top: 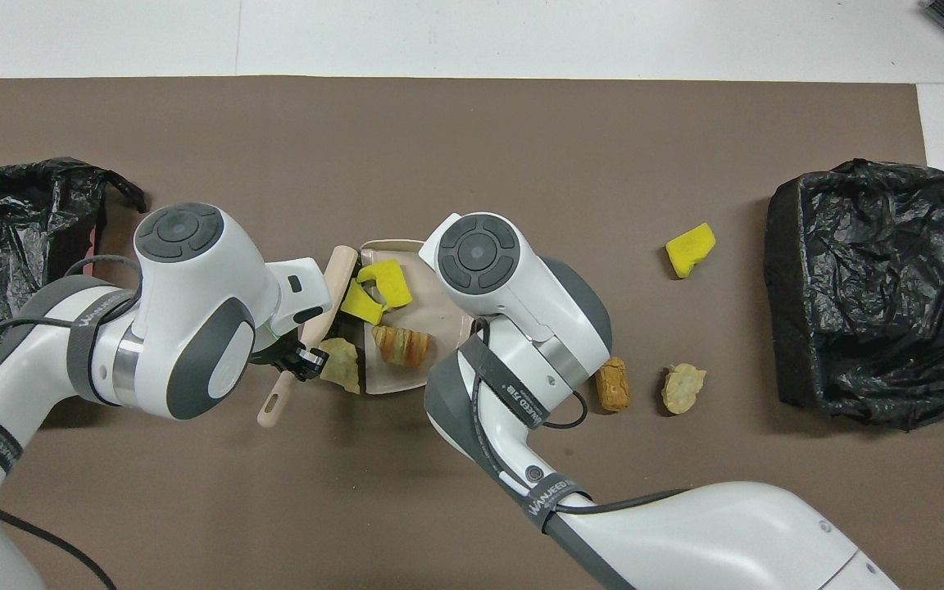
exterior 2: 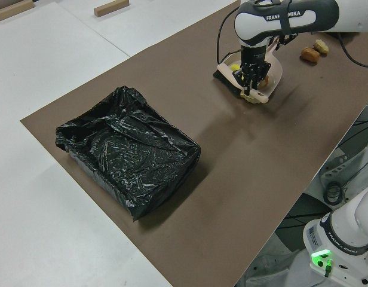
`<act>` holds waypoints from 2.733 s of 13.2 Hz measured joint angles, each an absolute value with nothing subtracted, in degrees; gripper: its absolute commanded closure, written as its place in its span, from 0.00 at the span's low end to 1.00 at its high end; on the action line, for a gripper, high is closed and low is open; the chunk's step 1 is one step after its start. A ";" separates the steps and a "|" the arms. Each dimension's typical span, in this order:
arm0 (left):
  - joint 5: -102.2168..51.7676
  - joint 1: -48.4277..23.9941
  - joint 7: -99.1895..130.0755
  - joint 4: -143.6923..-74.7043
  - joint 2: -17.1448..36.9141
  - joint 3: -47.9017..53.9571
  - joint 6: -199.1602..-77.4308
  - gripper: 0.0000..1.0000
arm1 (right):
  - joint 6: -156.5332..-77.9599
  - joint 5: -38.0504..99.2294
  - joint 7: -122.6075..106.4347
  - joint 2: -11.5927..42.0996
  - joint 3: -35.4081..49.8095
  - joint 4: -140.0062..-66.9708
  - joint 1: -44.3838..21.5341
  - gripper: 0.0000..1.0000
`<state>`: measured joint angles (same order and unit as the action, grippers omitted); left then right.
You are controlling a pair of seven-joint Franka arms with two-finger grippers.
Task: Sweep and dump trash in bin
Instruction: 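Sweep the remaining pieces into the dustpan with the brush again, then brush the last bread chunk onto the dustpan with the left gripper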
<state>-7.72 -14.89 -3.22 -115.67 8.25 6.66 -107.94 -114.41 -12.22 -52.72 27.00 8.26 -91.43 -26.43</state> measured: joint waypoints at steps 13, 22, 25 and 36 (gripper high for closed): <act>-15.66 -11.10 27.22 -124.29 -7.74 5.87 -98.19 1.00 | -114.97 -12.23 -52.78 26.69 8.23 -92.31 -26.36 1.00; -15.90 -22.63 30.45 -133.38 -3.02 6.92 -124.76 1.00 | -115.51 -12.23 -52.80 25.35 8.26 -94.55 -26.38 1.00; -16.16 -22.68 30.44 -127.95 0.53 6.70 -126.52 1.00 | -115.55 -12.23 -52.80 25.29 8.25 -94.67 -26.37 1.00; -15.99 -23.67 19.00 -123.06 1.97 5.84 -114.49 1.00 | -115.59 -12.22 -52.95 25.23 8.24 -95.33 -26.11 1.00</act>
